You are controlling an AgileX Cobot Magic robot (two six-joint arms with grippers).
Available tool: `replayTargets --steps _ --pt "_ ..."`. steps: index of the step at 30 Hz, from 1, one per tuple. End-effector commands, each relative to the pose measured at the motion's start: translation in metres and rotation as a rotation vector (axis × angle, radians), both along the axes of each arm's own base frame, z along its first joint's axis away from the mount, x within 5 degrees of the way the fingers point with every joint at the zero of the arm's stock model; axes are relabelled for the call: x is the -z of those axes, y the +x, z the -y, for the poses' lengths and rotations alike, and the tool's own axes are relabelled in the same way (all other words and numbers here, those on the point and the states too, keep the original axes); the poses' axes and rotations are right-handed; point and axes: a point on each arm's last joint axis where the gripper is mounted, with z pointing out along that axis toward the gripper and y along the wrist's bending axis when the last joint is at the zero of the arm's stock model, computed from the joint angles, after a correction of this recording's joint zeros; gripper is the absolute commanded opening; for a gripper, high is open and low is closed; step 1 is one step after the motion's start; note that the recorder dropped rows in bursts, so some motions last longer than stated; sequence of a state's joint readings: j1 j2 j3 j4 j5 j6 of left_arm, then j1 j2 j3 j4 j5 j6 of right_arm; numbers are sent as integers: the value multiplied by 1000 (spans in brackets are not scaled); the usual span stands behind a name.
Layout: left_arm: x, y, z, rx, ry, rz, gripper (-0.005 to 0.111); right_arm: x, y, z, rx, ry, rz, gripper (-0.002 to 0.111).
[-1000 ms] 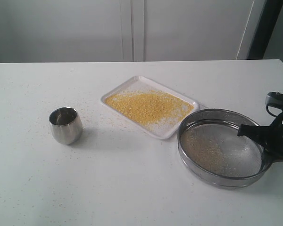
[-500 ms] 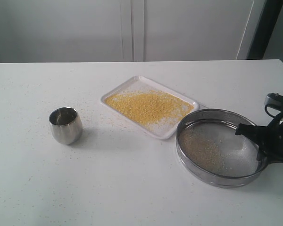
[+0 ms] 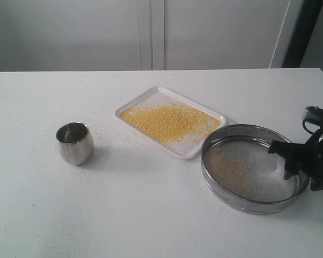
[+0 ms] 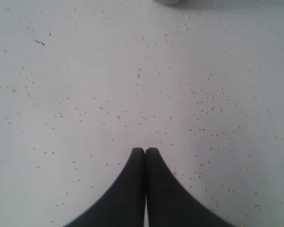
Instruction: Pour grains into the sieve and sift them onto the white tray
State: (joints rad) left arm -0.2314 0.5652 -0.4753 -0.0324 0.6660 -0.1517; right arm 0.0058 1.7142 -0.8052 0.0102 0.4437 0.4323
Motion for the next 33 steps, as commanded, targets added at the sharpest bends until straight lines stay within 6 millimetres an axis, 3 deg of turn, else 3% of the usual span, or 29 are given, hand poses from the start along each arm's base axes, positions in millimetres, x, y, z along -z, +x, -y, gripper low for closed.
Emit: replayTargets --steps 1,8,20,24,32,33 --pt "2 -2 0 3 -3 -11 0 -6 1 2 22 6 26 51" --pt "2 -2 0 3 -3 -11 0 -19 -2 2 19 5 54 51" --pt "2 -2 0 3 -3 -11 0 -87 -21 2 -37 -19 287 50" --pt "2 -2 0 3 -3 -11 0 -105 -30 -3 -113 -44 336 38" --pt "2 -2 0 3 -3 -11 0 -126 -45 -20 -297 -92 403 0" --pt "2 -2 0 3 -3 -11 0 -127 -46 -21 -317 -99 409 0"
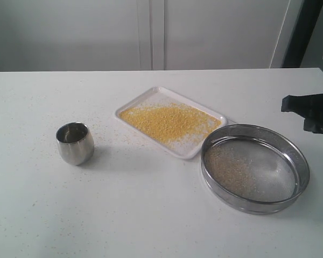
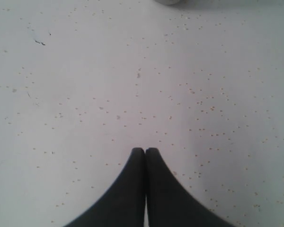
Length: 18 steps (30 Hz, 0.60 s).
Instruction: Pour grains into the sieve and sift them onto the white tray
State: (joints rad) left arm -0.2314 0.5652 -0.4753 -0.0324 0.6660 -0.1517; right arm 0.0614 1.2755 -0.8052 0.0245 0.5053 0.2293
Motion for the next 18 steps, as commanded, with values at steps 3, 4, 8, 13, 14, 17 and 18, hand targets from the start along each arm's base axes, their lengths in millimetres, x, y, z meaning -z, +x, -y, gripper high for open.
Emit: replayTargets --steps 3,4,8,13,14,17,18 --pt "2 -2 0 3 -3 -11 0 -13 -11 -10 -128 -65 36 0" --pt "2 -2 0 3 -3 -11 0 -14 -13 -11 -142 -72 31 0" --pt "2 -2 0 3 -3 -11 0 -17 -24 -10 -198 -113 -12 0" --pt "2 -2 0 3 -3 -11 0 -25 -39 -8 -205 -119 -40 0" --pt "2 -2 0 3 -3 -11 0 -27 -41 -8 -205 -118 -44 0" --pt "2 -2 0 3 -3 -11 0 -30 -53 -7 -209 -118 -79 0" --pt "2 -2 0 3 -3 -11 0 -31 -57 -7 -211 -118 -94 0"
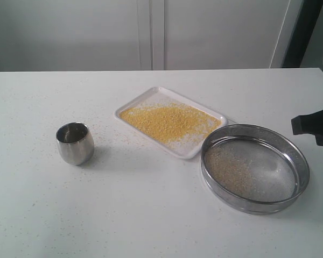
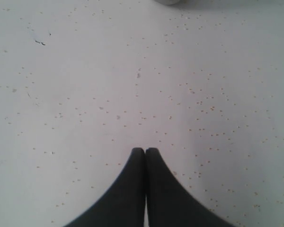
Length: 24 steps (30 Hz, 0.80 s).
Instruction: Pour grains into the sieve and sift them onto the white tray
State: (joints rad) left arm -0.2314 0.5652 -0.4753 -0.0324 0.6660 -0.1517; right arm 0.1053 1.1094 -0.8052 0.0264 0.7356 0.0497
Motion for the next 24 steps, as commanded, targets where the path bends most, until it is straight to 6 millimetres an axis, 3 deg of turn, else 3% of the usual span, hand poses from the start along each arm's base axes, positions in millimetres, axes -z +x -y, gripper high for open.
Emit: replayTargets --steps 1,5,14,24 --pt "2 -2 0 3 -3 -11 0 -7 -18 1 -24 -17 -48 0" --pt "2 -2 0 3 -3 -11 0 -16 -33 3 -28 -18 -34 0" --pt "2 -2 0 3 -3 -11 0 -46 -82 8 -27 3 183 0" --pt "2 -2 0 3 -3 -11 0 -49 -125 13 -24 17 365 0"
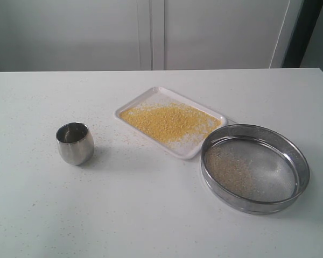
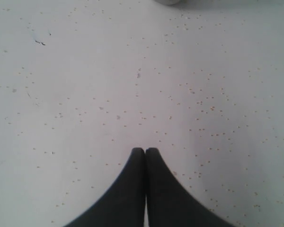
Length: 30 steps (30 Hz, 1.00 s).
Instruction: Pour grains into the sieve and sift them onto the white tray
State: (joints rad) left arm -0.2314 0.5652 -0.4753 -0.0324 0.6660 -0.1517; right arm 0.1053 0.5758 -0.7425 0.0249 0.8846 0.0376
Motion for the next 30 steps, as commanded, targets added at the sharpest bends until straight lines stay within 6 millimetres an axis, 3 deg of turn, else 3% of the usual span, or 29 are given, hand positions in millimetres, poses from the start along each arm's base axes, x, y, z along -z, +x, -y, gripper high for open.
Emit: replayTargets --steps 1,13,30 --pt "2 -2 0 3 -3 -11 0 6 -11 1 -10 -8 46 0" --pt "2 -2 0 3 -3 -11 0 38 0 0 -3 6 117 0" --pt "2 -2 0 3 -3 -11 0 40 0 0 -3 5 104 0"
